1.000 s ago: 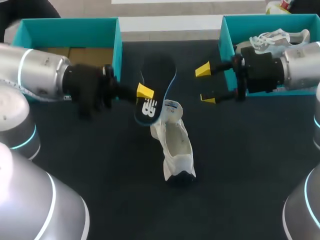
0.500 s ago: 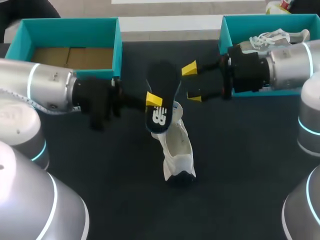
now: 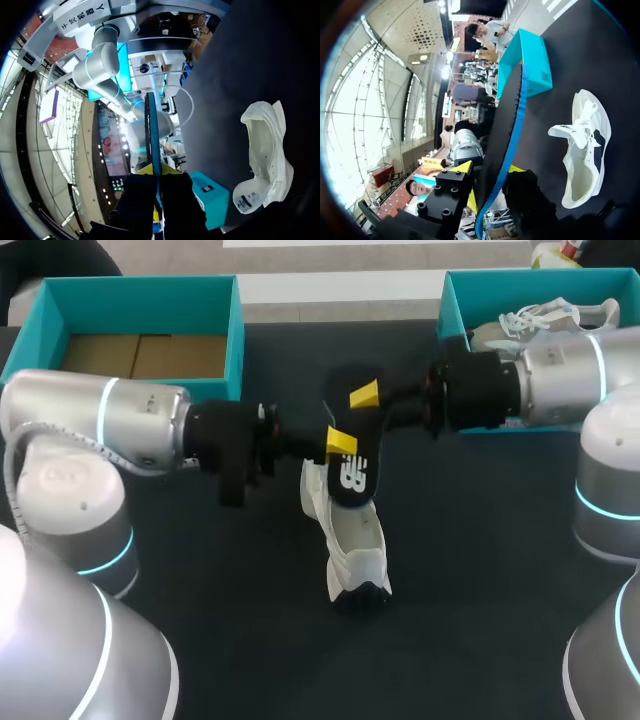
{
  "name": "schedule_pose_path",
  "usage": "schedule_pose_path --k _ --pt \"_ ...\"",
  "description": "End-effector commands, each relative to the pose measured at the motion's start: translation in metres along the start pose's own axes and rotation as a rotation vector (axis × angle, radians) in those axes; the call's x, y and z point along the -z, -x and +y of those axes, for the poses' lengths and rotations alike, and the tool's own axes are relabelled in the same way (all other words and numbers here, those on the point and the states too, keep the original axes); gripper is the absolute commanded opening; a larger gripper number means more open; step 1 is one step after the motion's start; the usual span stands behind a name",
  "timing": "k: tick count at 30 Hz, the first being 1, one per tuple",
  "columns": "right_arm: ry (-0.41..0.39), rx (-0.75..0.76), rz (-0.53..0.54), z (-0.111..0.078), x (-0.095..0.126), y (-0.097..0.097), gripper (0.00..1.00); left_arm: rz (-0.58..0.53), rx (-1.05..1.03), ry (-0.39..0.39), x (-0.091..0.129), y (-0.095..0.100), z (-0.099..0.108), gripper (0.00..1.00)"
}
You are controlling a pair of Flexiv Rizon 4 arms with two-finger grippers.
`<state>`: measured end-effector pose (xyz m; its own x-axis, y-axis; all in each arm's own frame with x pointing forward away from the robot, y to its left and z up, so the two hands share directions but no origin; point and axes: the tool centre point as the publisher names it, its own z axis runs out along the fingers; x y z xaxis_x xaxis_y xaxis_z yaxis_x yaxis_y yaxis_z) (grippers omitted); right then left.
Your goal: Take the shoe out of the shoebox, open the shoe tongue, remove and reinsert the insole, then place the shoe into the shoebox
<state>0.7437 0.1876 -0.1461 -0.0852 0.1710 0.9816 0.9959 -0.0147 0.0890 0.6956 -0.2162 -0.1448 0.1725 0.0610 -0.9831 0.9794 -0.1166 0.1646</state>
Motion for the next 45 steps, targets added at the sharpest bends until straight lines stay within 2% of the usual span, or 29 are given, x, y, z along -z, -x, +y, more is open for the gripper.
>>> schedule_pose_path --k 1,7,9,10,13,14,15,20,21,22,32,38,43,45 --pt "0.011 -0.002 -0.003 -0.004 -0.002 0.001 0.30 -0.006 -0.003 -0.007 -0.007 -0.004 0.004 0.00" --pt "0.025 -0.008 -0.008 -0.003 0.003 0.002 0.38 -0.002 0.002 -0.009 -0.001 -0.008 -0.005 0.00" --pt "0.028 -0.010 -0.008 -0.002 0.005 0.003 0.36 0.000 0.006 -0.007 0.001 -0.009 -0.007 0.00" --pt "0.029 -0.011 -0.008 -0.001 0.005 0.003 0.34 -0.001 0.007 -0.005 0.002 -0.009 -0.008 0.00" --pt "0.017 -0.010 -0.011 0.001 0.006 0.002 0.12 0.001 0.006 -0.004 0.003 -0.009 -0.009 0.00" --pt "0.017 -0.010 -0.011 0.001 0.006 0.002 0.12 0.001 0.006 -0.004 0.003 -0.009 -0.009 0.00" --pt "0.011 -0.012 -0.009 0.001 0.005 0.002 0.00 0.002 0.006 -0.007 0.003 -0.009 -0.009 0.00" --pt "0.007 -0.025 -0.006 -0.001 0.003 0.005 0.00 -0.008 0.029 -0.019 0.001 -0.006 -0.013 0.00" --pt "0.008 -0.032 -0.006 -0.002 0.004 0.007 0.00 -0.011 0.044 -0.010 0.001 -0.004 -0.014 0.41" --pt "0.007 -0.037 -0.007 -0.002 0.004 0.008 0.00 -0.008 0.055 -0.018 0.004 -0.002 -0.015 1.00" --pt "0.010 -0.067 -0.004 -0.004 0.006 0.020 0.00 0.070 0.064 -0.015 0.043 0.009 -0.001 1.00" --pt "0.004 -0.078 -0.007 -0.003 0.007 0.025 0.00 0.204 0.048 -0.016 0.054 0.023 0.016 1.00" --pt "0.007 -0.082 -0.005 -0.004 0.007 0.027 0.00 0.455 0.068 0.033 0.053 0.037 0.024 1.00" --pt "0.009 -0.083 -0.003 -0.005 0.007 0.027 0.00 0.455 0.068 0.033 0.053 0.037 0.024 1.00"
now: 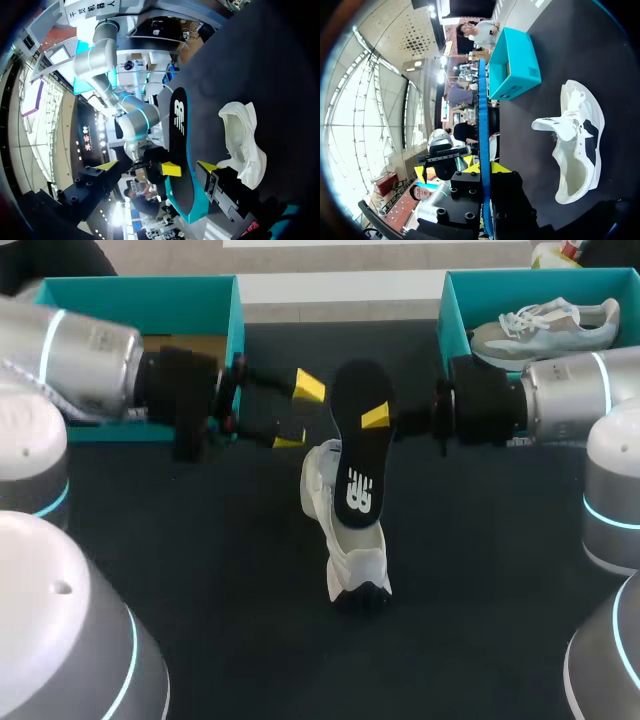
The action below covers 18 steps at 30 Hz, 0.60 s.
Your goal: Take the shoe out of the shoebox, open the shoe tongue, remove and reinsert the insole, then place the shoe into the shoebox
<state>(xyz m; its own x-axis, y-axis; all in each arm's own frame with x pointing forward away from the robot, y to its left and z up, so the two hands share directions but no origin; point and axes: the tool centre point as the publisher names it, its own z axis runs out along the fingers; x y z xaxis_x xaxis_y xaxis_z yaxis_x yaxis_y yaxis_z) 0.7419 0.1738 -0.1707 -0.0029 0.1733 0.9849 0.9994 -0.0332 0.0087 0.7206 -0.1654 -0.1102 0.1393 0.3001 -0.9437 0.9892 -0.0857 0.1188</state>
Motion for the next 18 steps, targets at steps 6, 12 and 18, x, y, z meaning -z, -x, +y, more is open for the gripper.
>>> schedule_pose_path --k 6,12,18 --pt "-0.005 -0.001 0.005 0.002 -0.004 0.003 0.00 0.215 0.015 0.015 0.000 0.011 -0.001 1.00" --pt "-0.010 -0.008 0.007 0.002 -0.007 0.006 0.00 0.215 0.015 0.015 0.000 0.011 -0.001 1.00" --pt "-0.011 -0.015 0.007 -0.001 -0.007 0.009 0.00 0.430 0.103 0.052 -0.007 0.024 0.006 1.00"
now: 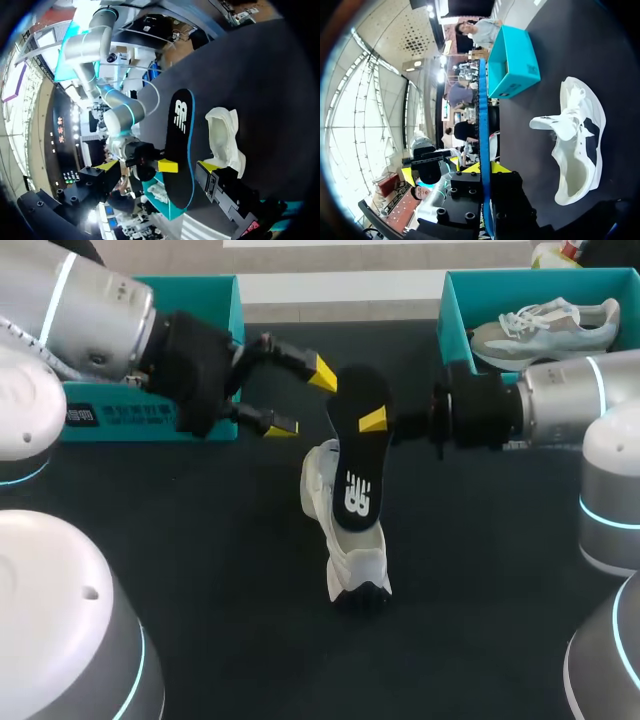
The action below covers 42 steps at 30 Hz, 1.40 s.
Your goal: Take the shoe out of the shoebox, open the shoe tongue, remove and reinsert the insole, then place the shoe into the shoebox
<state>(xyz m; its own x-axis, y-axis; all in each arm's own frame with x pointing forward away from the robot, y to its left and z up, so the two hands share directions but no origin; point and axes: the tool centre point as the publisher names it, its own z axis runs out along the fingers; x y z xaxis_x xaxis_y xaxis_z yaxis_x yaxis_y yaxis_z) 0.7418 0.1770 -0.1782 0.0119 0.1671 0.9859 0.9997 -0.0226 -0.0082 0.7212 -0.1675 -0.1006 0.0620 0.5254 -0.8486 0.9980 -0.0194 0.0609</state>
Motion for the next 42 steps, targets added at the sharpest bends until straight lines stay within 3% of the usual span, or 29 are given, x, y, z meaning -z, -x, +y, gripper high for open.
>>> schedule_pose_path --k 1,2,5,6,7,10,18,33,42 --pt "0.000 -0.006 -0.004 -0.001 -0.003 0.002 0.00 0.283 0.046 0.018 -0.003 0.021 0.005 1.00" --pt "0.000 -0.007 -0.005 -0.001 -0.004 0.002 0.00 0.273 0.047 0.025 -0.003 0.022 0.006 1.00" --pt "0.001 -0.009 -0.009 -0.002 -0.004 0.003 0.00 0.394 -0.004 0.003 -0.002 0.025 0.005 1.00" --pt "0.001 -0.010 -0.010 -0.002 -0.004 0.003 0.00 0.494 -0.011 0.006 -0.003 0.025 0.005 1.00" --pt "0.001 -0.010 -0.010 -0.002 -0.004 0.003 0.00 0.488 -0.008 0.004 -0.003 0.025 0.005 1.00" --pt "0.002 -0.011 -0.010 -0.002 -0.004 0.003 0.00 0.638 -0.017 0.002 -0.004 0.019 0.008 1.00" --pt "0.001 -0.013 -0.011 -0.001 -0.009 0.004 0.00 0.889 0.039 0.000 -0.007 0.001 0.012 1.00" --pt "-0.017 -0.024 -0.014 -0.001 -0.019 0.007 0.00 1.023 0.024 0.000 -0.015 0.007 0.021 1.00" --pt "-0.015 -0.020 -0.019 -0.001 -0.019 0.006 0.00 1.074 0.060 -0.038 -0.021 0.004 0.027 1.00"
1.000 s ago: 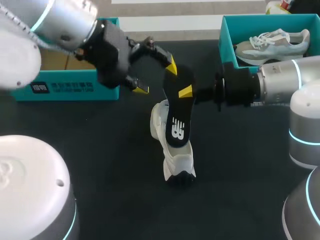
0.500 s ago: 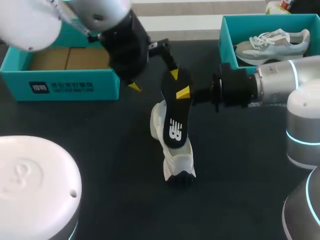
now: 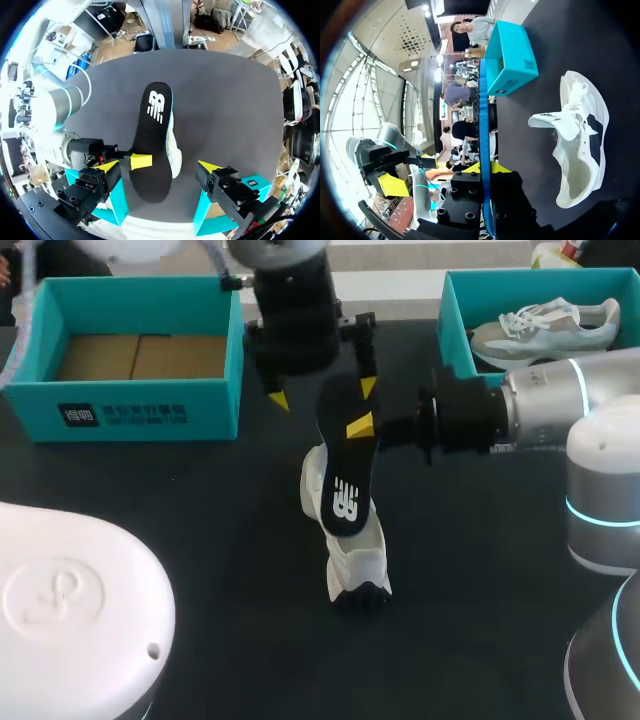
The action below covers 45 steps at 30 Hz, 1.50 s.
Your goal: Take the shoe out of the shoebox, open the shoe tongue, remove and reinsert the insole, then place the shoe into the shoebox
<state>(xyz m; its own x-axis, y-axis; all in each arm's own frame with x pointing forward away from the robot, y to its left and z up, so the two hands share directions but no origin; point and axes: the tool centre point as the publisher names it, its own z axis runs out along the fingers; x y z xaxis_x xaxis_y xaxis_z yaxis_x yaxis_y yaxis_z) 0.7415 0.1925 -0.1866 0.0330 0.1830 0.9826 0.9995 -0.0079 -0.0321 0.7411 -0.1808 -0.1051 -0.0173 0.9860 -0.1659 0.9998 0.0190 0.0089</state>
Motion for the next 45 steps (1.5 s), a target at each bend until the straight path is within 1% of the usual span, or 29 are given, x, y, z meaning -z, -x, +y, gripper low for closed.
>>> schedule_pose_path --k 1,2,7,11,26,31,34,35,36,38,39,40,41,42,43,45 --pt "0.004 0.001 -0.002 -0.001 -0.002 0.000 0.00 0.212 -0.006 -0.001 -0.003 0.007 0.007 1.00" --pt "0.005 0.001 -0.001 -0.001 -0.003 0.001 0.00 0.229 -0.002 0.004 -0.003 0.008 0.008 1.00" --pt "0.000 0.003 0.001 -0.001 -0.004 0.000 0.00 0.226 0.003 0.006 -0.005 0.008 0.010 1.00" --pt "0.003 0.007 -0.001 0.000 -0.002 0.000 0.00 0.199 0.010 0.002 -0.005 0.009 0.010 1.00" --pt "-0.002 0.009 -0.003 0.000 0.000 0.000 0.00 0.171 0.024 0.000 -0.002 0.007 0.010 1.00" --pt "-0.001 0.010 -0.003 0.001 0.000 0.000 0.00 0.143 0.027 -0.001 -0.001 0.006 0.009 1.00" --pt "0.001 0.010 -0.004 0.001 0.000 0.000 0.00 0.030 0.000 -0.005 0.002 0.002 0.008 1.00" --pt "0.002 0.010 -0.003 0.000 0.000 0.000 0.00 0.002 -0.021 0.023 0.002 0.000 0.008 1.00" --pt "0.003 0.010 -0.003 0.000 0.000 0.000 0.00 -0.073 -0.010 0.026 0.004 -0.001 0.007 1.00" --pt "0.004 0.010 -0.004 -0.001 0.001 0.000 0.00 -0.106 -0.021 0.034 0.004 -0.005 0.007 1.00" --pt "0.005 0.009 -0.004 -0.001 0.001 0.000 0.00 -0.165 -0.005 0.029 0.004 -0.007 0.007 1.00" --pt "0.006 0.009 -0.005 -0.001 0.001 0.000 0.00 -0.172 -0.018 0.033 0.003 -0.010 0.007 1.00" --pt "0.008 0.008 -0.005 -0.002 0.001 0.000 0.00 -0.227 -0.035 0.027 0.004 -0.011 0.005 1.00" --pt "0.009 0.008 -0.005 -0.002 0.002 0.000 0.00 -0.237 -0.028 0.021 0.005 -0.012 0.003 1.00" --pt "0.009 0.008 -0.005 -0.002 0.002 0.000 0.00 -0.277 -0.034 0.035 0.006 -0.014 0.002 1.00" --pt "0.010 0.007 -0.006 -0.002 0.002 0.000 0.00 -0.333 -0.051 0.027 0.007 -0.015 -0.002 1.00"
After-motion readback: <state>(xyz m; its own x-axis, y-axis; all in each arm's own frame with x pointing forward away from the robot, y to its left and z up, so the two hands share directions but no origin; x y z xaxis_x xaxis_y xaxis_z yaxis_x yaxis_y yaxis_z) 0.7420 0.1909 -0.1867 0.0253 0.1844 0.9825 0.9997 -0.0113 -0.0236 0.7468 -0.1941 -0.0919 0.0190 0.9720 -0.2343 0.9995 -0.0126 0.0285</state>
